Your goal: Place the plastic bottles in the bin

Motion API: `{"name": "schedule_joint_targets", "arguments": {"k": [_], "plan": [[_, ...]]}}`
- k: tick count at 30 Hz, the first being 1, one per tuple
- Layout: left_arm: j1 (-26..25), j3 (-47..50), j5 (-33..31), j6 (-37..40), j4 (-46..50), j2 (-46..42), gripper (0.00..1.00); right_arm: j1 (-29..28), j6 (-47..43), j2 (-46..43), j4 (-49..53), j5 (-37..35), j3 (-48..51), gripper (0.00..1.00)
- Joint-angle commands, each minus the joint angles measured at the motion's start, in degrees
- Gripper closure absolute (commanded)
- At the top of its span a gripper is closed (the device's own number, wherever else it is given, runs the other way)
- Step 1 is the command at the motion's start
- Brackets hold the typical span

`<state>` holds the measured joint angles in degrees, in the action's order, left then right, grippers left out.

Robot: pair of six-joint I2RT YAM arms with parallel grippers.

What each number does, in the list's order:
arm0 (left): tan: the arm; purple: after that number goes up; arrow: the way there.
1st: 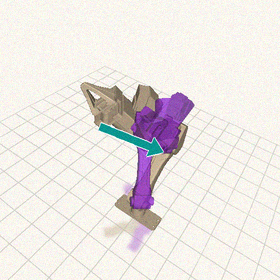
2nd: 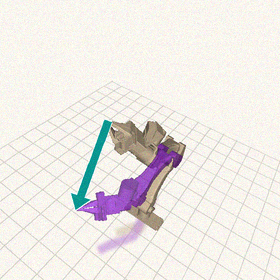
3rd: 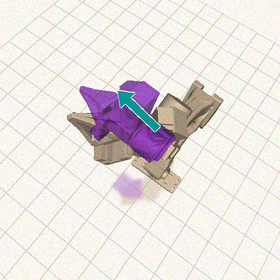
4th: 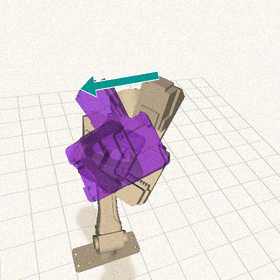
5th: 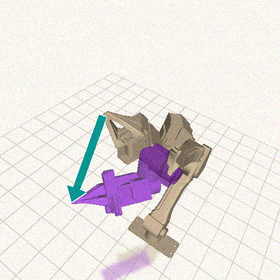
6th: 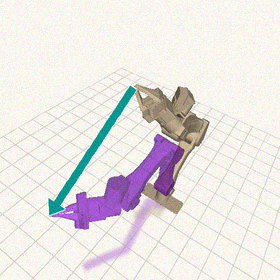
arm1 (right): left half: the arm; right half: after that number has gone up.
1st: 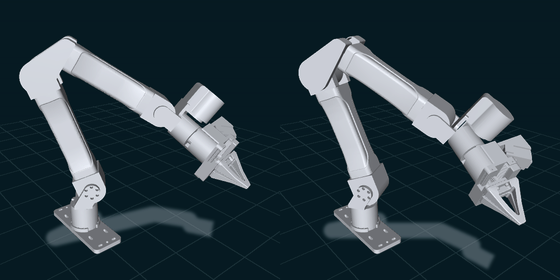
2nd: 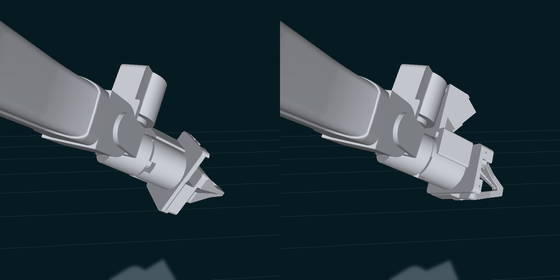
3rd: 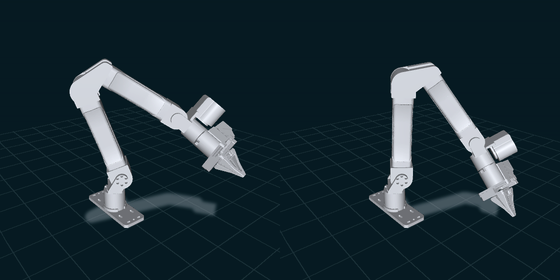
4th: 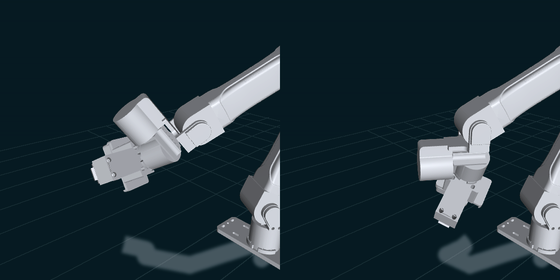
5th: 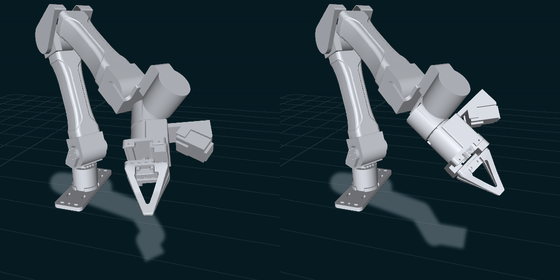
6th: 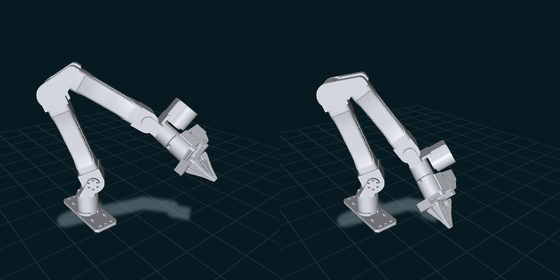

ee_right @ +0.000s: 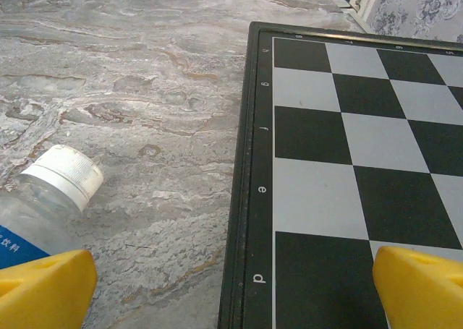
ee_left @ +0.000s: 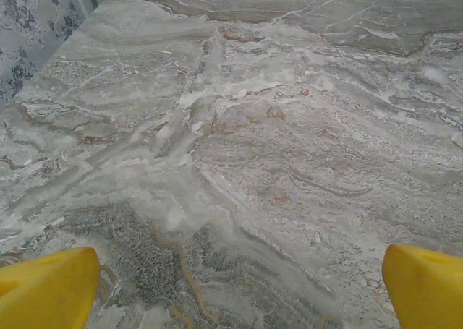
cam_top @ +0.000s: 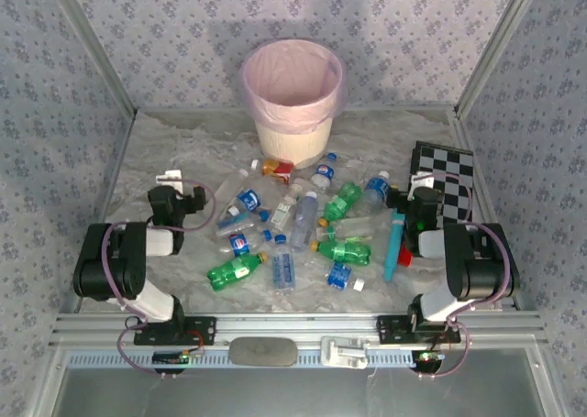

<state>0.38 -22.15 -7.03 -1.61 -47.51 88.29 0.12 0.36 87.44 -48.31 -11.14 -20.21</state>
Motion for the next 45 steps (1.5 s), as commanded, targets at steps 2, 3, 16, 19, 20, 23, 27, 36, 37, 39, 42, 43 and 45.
{"name": "schedule_joint_targets", "arguments": {"k": [2, 3, 16, 19, 20, 23, 27, 36, 37, 39, 42, 43, 45], "plan": [[0.1, -1.2, 0.7, -0.8, 0.3, -0.4, 0.00, 0.0, -0.6, -0.1, -0.9, 0.3, -1.2, 0.00], [0.0, -1.2, 0.7, -0.8, 0.3, -0.4, 0.00, -0.1, -0.6, 0.0, -0.9, 0.3, -1.1, 0.00], [0.1, -1.2, 0.7, -0.8, 0.3, -0.4, 0.00, 0.0, -0.5, -0.1, -0.9, 0.5, -1.2, 0.00], [0.1, -1.2, 0.8, -0.9, 0.3, -0.4, 0.00, 0.2, -0.4, -0.1, -0.7, 0.9, -1.2, 0.00], [0.1, -1.2, 0.7, -0.8, 0.3, -0.4, 0.00, 0.2, -0.4, -0.1, -0.7, 1.0, -1.2, 0.00], [0.1, -1.2, 0.7, -0.8, 0.3, -0.4, 0.00, 0.3, -0.4, 0.0, -0.5, 1.1, -1.2, 0.00], [0.1, -1.2, 0.8, -0.9, 0.4, -0.4, 0.00, 0.3, -0.4, -0.1, -0.3, 1.2, -1.4, 0.00], [-0.2, -1.5, 1.2, -0.2, 0.9, -0.8, 0.00, -0.2, -1.0, -2.1, 2.2, 0.7, -2.0, 0.00], [-0.6, -2.1, 0.8, 0.2, 2.7, -1.8, 0.00, -0.3, -0.9, -3.7, 5.6, 0.1, -3.1, 0.00], [-1.4, -4.2, -0.8, 0.6, 8.8, -5.0, 0.00, -0.2, -0.7, -6.8, 11.5, -0.6, -5.1, 0.00], [-1.6, -7.1, -3.2, -0.2, 17.2, -9.7, 0.00, -0.5, -0.6, -11.1, 16.2, -1.6, -6.4, 0.00], [-1.6, -7.9, -3.7, -0.5, 19.4, -11.3, 0.00, -0.7, -0.1, -12.6, 17.7, -2.5, -7.0, 0.00], [-1.7, -9.4, -3.8, -0.9, 23.8, -14.3, 0.00, -0.8, 1.7, -15.6, 21.5, -3.1, -8.6, 0.00]]}}
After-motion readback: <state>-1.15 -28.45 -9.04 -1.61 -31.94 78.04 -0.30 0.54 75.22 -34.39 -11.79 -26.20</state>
